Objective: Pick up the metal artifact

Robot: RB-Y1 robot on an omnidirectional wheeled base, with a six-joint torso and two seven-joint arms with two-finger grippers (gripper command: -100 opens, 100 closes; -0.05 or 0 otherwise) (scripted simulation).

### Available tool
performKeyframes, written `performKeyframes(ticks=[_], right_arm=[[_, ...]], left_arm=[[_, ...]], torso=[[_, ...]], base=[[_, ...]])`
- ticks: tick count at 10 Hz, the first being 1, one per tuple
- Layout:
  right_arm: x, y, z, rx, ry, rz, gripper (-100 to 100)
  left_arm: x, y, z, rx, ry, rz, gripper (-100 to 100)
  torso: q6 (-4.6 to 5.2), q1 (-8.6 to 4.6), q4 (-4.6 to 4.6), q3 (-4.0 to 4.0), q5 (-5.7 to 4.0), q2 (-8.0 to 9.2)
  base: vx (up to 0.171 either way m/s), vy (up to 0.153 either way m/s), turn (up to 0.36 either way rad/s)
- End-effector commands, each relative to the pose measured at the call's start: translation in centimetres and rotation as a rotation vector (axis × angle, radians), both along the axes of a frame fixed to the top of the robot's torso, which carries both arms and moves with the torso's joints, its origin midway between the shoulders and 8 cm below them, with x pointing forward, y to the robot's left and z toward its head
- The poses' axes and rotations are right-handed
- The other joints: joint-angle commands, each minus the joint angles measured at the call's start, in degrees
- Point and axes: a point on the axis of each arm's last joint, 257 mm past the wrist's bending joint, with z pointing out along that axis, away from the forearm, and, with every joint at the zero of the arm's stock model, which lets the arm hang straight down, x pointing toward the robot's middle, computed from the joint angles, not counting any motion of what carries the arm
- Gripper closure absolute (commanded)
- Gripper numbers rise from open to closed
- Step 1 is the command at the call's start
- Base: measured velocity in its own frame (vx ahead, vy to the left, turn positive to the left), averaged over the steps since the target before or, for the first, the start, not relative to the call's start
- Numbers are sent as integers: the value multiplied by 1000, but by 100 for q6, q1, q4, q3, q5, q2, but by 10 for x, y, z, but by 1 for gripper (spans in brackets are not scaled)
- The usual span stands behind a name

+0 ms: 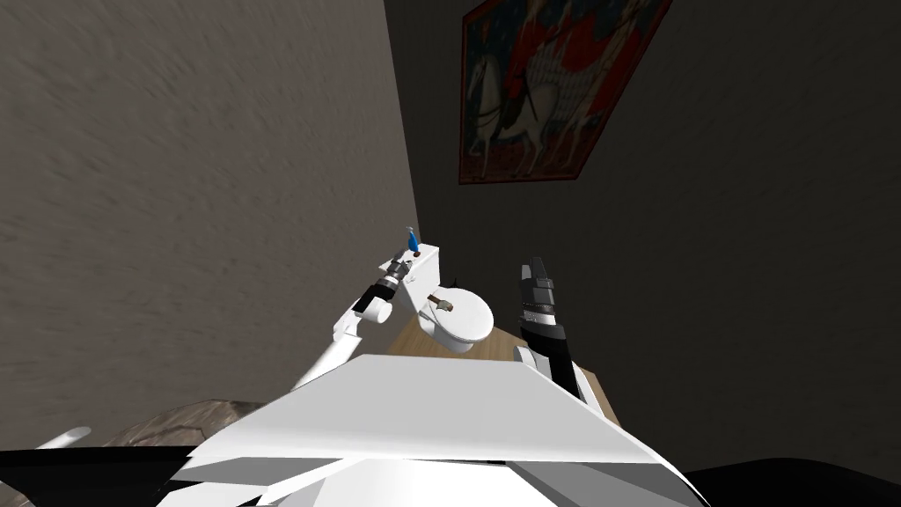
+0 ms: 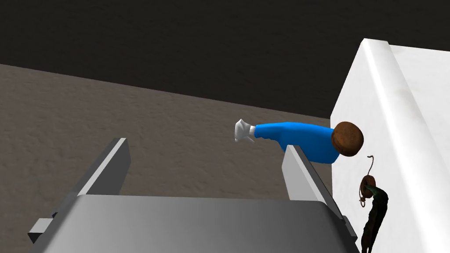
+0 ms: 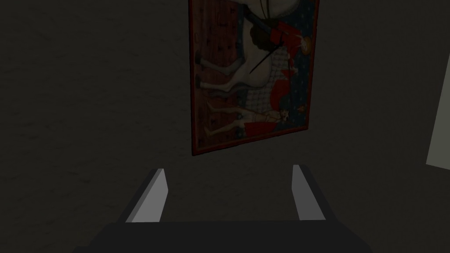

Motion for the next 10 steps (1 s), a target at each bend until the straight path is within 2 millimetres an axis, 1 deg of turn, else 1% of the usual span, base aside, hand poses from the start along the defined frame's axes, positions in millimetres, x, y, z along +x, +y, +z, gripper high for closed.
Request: performKeyframes(ticks=[1, 2, 3, 4, 5, 6, 7, 8, 9, 10], right_arm=[[0, 0, 0, 0, 0, 0, 0], [0, 0, 0, 0, 0, 0, 0], [0, 0, 0, 0, 0, 0, 0], [0, 0, 0, 0, 0, 0, 0], [0, 0, 0, 0, 0, 0, 0], [0, 0, 0, 0, 0, 0, 0], [0, 0, 0, 0, 0, 0, 0], [0, 0, 0, 0, 0, 0, 0], [0, 0, 0, 0, 0, 0, 0], [0, 0, 0, 0, 0, 0, 0]], left_arm=[[9, 5, -19, 2, 63, 4, -100], [21, 10, -22, -5, 95, -2, -100], [25, 13, -34, 1, 133, 6, -100], [37, 18, -35, -8, 162, 1, -100], [40, 22, -49, -3, 199, 12, -100], [41, 23, -51, -2, 207, 12, -100], [54, 30, -55, -9, 251, 16, -100], [55, 34, -65, -6, 278, 23, -100], [68, 44, -68, -17, 311, 32, -100], [68, 46, -78, -12, 346, 38, -100]], torso=[[0, 0, 0, 0, 0, 0], [-1, 4, -1, -1, 1, -1], [0, -2, -1, -2, 0, -3], [-1, 1, -1, -2, 0, -3], [0, 0, -1, -2, 0, -3], [0, 0, -1, -1, 0, -3], [-1, 11, -1, -2, 2, -3], [-1, 7, -1, -3, 2, -6], [-2, 8, -2, -4, 1, -7], [-1, 2, -2, -5, 0, -8]], base=[[-18, -54, 15], [-17, -73, 34], [-18, -62, 17], [-21, -66, 31], [-21, -64, 13], [-11, -29, -5], [-12, -48, 28], [-7, -49, 14], [-5, -62, 24], [-11, -56, 14]])
